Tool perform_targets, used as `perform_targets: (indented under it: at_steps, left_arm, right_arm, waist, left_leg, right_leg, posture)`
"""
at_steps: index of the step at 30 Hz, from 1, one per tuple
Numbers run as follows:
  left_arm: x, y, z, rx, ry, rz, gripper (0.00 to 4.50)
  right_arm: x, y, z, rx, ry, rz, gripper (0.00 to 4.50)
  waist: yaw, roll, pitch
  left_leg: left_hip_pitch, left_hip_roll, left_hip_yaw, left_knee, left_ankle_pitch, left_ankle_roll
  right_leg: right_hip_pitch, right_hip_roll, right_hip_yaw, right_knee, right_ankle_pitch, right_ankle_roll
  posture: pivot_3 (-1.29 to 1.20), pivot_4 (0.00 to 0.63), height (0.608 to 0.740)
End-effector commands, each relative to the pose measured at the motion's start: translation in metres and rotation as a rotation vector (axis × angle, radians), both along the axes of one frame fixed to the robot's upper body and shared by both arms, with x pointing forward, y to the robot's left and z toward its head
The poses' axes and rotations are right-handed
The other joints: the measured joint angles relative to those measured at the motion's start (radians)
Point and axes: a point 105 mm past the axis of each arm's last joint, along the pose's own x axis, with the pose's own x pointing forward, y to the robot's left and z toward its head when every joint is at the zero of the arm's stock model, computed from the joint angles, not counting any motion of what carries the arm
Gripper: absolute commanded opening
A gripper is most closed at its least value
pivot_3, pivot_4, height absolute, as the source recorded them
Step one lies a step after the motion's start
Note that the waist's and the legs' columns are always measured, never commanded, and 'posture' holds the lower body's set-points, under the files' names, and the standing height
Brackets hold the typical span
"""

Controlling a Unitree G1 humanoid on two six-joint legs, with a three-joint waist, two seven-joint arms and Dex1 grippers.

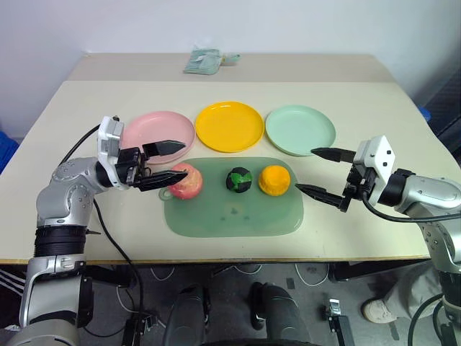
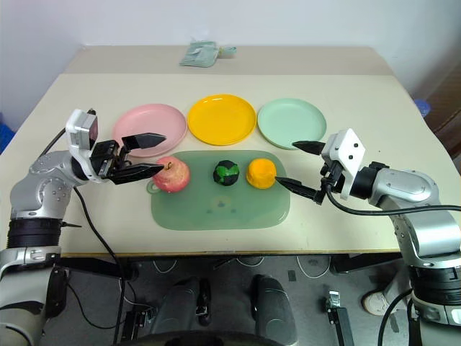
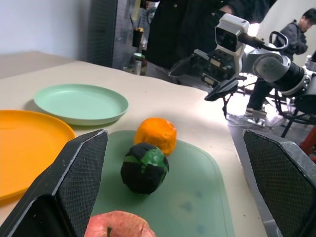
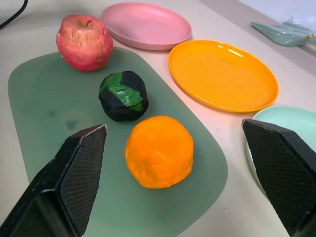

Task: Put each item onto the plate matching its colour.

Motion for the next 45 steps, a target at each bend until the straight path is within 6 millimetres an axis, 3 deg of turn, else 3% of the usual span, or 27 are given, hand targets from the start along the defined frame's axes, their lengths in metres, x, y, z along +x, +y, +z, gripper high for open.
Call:
perform_targets:
  at_steps: [1,4,11,19,27,31,45]
  left_arm:
    - [-0.001,0.007,0.007,-0.004,-0.029,0.008,4.50]
    - [0.000,0.012,0.006,-0.002,-0.033,0.016,4.50]
    - [0.001,0.034,0.015,0.009,-0.024,0.059,4.50]
    - [0.004,0.034,0.011,0.005,-0.042,0.101,4.50]
    - [0.007,0.024,-0.007,0.093,-0.022,0.071,4.50]
    - [0.016,0.023,-0.028,0.140,-0.033,0.108,4.50]
    - [0.024,-0.009,-0.052,0.187,-0.047,0.072,4.50]
  right_arm:
    - [-0.007,0.000,0.013,-0.007,-0.053,0.000,4.48]
    - [-0.010,0.002,0.018,0.004,-0.065,-0.005,4.48]
    - [-0.024,0.026,0.062,0.203,-0.132,0.109,4.48]
    - [-0.031,0.065,0.044,0.147,-0.134,0.232,4.48]
    - [-0.048,0.080,0.041,0.154,-0.122,0.367,4.48]
    - [-0.045,0.082,0.044,0.162,-0.165,0.368,4.48]
    - [-0.046,0.081,0.037,0.179,-0.178,0.330,4.48]
  waist:
    - [0.001,0.000,0.000]
    - [0.001,0.000,0.000]
    - [-0.003,0.000,0.000]
    - [0.001,0.000,0.000]
    - [0.002,0.000,0.000]
    - [0.001,0.000,0.000]
    - [0.000,0.000,0.000]
  left_leg:
    - [0.000,0.000,0.000,0.000,0.000,0.000]
    - [0.000,0.000,0.000,0.000,0.000,0.000]
    - [0.000,0.001,0.000,0.000,0.000,0.000]
    - [0.000,0.000,0.000,0.000,0.000,0.000]
    - [0.000,0.000,0.000,0.000,0.000,0.000]
    - [0.000,0.000,0.000,0.000,0.000,0.000]
    - [0.000,0.000,0.000,0.000,0.000,0.000]
  right_leg:
    - [0.000,0.000,0.000,0.000,0.000,0.000]
    - [0.000,0.000,0.000,0.000,0.000,0.000]
    - [0.000,0.000,0.000,0.000,0.000,-0.001]
    - [0.000,-0.001,0.000,0.000,-0.001,-0.002]
    - [0.000,0.000,0.000,0.000,-0.001,-0.002]
    - [0.000,0.000,0.000,0.000,-0.001,-0.002]
    - [0.000,0.000,0.000,0.000,0.000,0.000]
  posture:
    - [0.00,0.150,0.740]
    - [0.00,0.150,0.740]
    - [0.00,0.150,0.740]
    - [0.00,0.150,0.740]
    - [0.00,0.150,0.740]
    - [0.00,0.150,0.740]
    - [0.00,0.150,0.740]
